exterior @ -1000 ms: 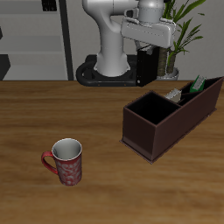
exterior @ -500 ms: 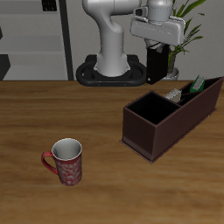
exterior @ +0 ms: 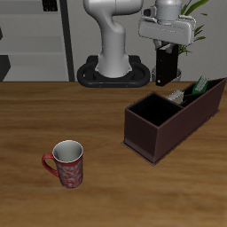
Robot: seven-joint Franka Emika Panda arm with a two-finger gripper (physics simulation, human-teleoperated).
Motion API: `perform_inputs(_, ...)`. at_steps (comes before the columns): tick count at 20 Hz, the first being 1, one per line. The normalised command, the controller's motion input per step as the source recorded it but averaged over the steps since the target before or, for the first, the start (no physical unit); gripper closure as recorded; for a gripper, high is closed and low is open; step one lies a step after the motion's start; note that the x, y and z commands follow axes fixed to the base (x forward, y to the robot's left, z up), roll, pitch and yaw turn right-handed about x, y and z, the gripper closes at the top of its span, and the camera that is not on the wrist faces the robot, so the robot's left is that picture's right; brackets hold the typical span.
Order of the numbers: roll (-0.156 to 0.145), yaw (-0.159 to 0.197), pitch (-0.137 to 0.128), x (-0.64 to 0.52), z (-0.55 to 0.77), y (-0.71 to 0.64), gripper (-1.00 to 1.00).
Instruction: Place the yellow book into the left desk caddy's front compartment and place the green book into the left desk caddy's left compartment and place the black book into the left desk caddy's back compartment
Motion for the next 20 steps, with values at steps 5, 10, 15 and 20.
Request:
perform_inputs(5,0.013,0.025,0.002,0.20,0.06,0.12,1.00)
perform_inputs(10,0.025,0.023,0.003,0.18,0.06,0.17,1.00)
perform_inputs(15,-0.008,-0.041,0.017,0.24,0.06,0.16,1.00)
perform_inputs(20,-0.004,-0.036,0.004,0.17,0.15,0.14,1.00)
